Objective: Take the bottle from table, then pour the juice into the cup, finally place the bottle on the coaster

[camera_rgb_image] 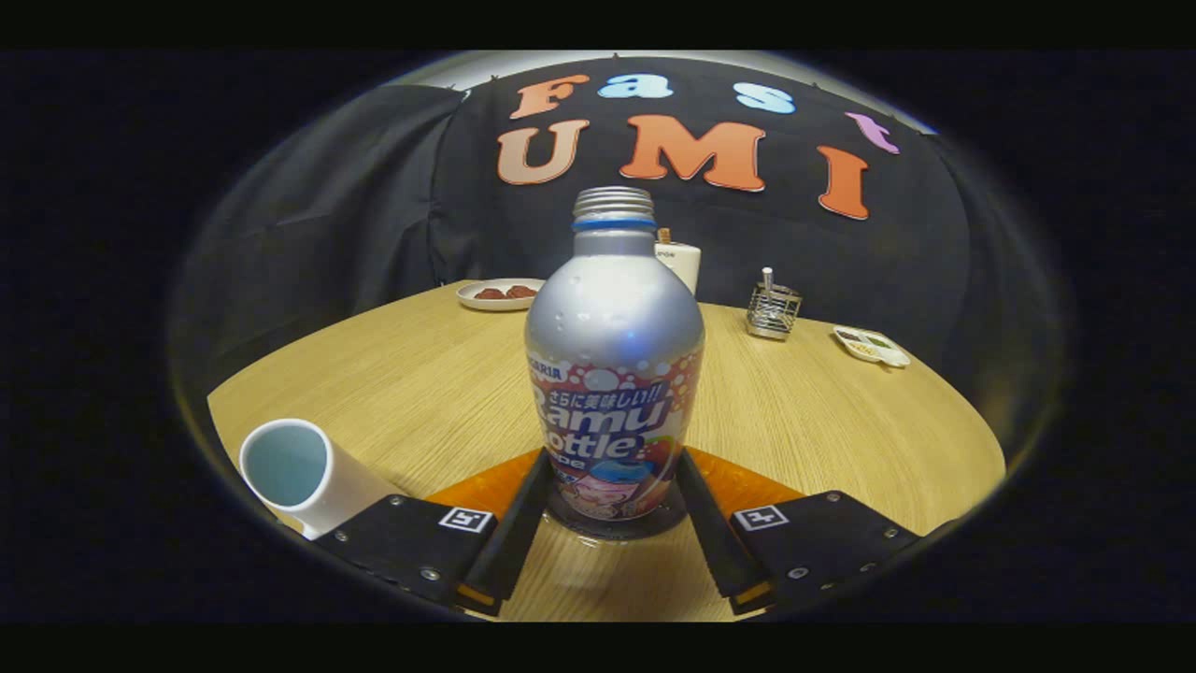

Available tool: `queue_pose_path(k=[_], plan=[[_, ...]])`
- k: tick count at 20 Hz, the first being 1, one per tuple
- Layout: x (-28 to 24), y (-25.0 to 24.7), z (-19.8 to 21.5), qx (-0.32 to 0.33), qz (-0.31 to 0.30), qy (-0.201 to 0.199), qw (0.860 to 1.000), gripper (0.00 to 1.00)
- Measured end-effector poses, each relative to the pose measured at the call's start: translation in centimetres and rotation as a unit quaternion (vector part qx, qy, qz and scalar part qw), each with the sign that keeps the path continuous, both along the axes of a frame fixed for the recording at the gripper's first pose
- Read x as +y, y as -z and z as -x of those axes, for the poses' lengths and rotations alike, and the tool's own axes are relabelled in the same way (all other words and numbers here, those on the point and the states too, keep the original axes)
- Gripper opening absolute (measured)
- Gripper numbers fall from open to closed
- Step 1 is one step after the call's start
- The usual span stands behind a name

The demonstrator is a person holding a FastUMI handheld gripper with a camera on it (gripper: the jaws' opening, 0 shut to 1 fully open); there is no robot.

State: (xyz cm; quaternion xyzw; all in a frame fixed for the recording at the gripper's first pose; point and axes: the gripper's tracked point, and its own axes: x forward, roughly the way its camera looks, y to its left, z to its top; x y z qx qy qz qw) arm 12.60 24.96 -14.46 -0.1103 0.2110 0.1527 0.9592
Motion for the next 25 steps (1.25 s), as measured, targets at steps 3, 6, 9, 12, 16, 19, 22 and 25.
queue_pose_path(k=[3, 6, 9, 12, 16, 19, 22, 25], plan=[[-0.4, -0.1, 0.1, -0.004, -0.001, 0.002, 1.0, 0.87], [-0.6, -0.3, 1.3, 0.004, -0.016, -0.004, 1.0, 0.98], [-1.9, -2.1, 2.7, -0.016, -0.031, -0.007, 0.999, 0.98], [-3.2, -3.6, 4.5, -0.027, -0.056, -0.009, 0.998, 0.97], [-6.0, -4.9, 7.0, -0.042, -0.071, -0.008, 0.997, 0.97], [-8.1, -5.6, 8.4, -0.065, -0.062, -0.01, 0.996, 0.97], [-10.0, -6.3, 9.3, -0.091, -0.061, -0.004, 0.994, 0.97], [-11.3, -6.7, 9.8, -0.109, -0.052, 0.002, 0.993, 0.97]])
